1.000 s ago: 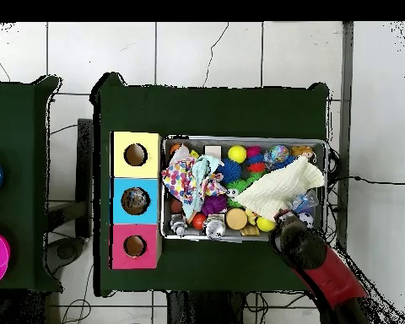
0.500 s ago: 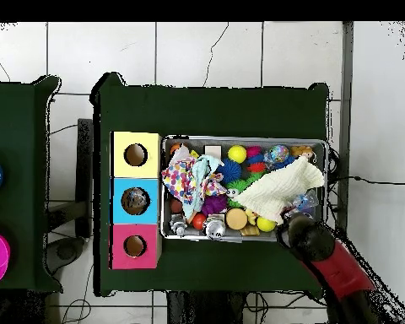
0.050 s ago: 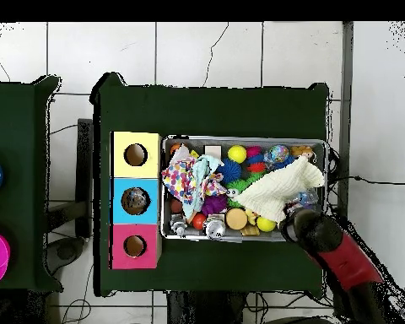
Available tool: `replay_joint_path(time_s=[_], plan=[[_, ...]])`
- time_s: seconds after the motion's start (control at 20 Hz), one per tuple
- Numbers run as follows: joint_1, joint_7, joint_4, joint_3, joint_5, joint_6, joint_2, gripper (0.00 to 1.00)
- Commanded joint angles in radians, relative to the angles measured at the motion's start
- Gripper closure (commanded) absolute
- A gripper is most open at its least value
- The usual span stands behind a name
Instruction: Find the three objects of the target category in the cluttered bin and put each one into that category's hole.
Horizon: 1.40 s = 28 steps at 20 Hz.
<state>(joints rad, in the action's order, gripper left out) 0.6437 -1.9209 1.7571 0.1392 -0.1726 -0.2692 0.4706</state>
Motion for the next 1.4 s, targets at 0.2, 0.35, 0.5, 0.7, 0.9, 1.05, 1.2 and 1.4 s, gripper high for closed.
replay_joint_path(time_s=[0.2,0.35,0.5,0.7,0.9,1.05,1.2,1.4], plan=[[0.019,-0.116,-0.152,-0.023,-0.031,-0.118,-0.015,0.00],[0.019,-0.121,-0.152,-0.030,-0.031,-0.118,-0.009,0.00],[-0.001,-0.134,-0.169,-0.009,-0.032,-0.153,-0.004,0.00],[-0.029,-0.158,-0.165,0.020,-0.034,-0.203,0.012,0.00],[-0.060,-0.189,-0.148,0.058,-0.037,-0.235,0.032,0.00],[-0.088,-0.212,-0.144,0.081,-0.046,-0.272,0.041,0.00],[-0.100,-0.219,-0.140,0.083,-0.059,-0.269,0.051,0.00],[-0.075,-0.201,-0.135,0.045,-0.080,-0.221,0.036,0.00]])
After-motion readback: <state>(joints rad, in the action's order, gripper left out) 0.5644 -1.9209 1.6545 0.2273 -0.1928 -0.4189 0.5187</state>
